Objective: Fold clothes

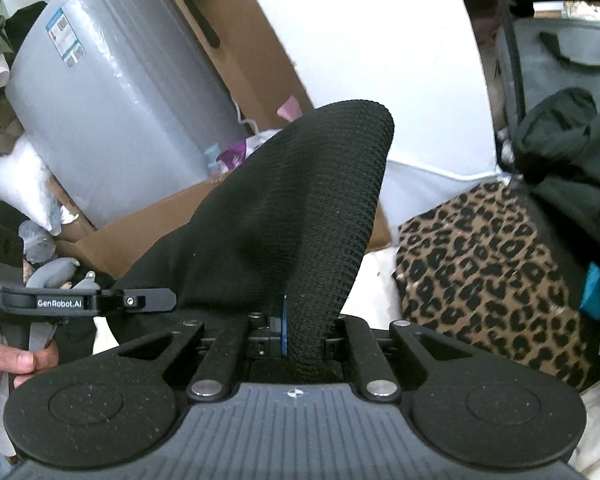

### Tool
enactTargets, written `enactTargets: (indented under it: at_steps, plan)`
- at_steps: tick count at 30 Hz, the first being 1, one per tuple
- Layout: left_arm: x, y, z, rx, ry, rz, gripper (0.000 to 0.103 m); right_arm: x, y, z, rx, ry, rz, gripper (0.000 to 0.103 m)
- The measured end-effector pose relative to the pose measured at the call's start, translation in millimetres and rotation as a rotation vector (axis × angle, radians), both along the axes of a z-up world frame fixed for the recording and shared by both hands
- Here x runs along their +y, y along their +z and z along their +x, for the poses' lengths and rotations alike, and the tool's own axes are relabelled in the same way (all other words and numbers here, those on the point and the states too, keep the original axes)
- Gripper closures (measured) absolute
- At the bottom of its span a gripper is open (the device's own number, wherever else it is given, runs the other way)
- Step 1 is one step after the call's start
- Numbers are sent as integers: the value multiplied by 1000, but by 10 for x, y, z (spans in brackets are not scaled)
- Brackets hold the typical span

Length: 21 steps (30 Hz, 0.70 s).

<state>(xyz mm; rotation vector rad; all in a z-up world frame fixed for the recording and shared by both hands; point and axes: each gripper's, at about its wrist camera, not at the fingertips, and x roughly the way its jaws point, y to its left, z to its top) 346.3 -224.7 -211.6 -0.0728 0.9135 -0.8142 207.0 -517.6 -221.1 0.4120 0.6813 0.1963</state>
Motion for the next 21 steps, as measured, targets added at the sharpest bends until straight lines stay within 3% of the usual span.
enactTargets:
  at_steps: [12,21]
  plan:
    - [-464,40,-622,19,36,-56,70,-468,235,-382,-70,-69,-58,96]
    - [-839,-64,-932,51,34,-123,70,-806,344,-676,-69,-171,-122,96]
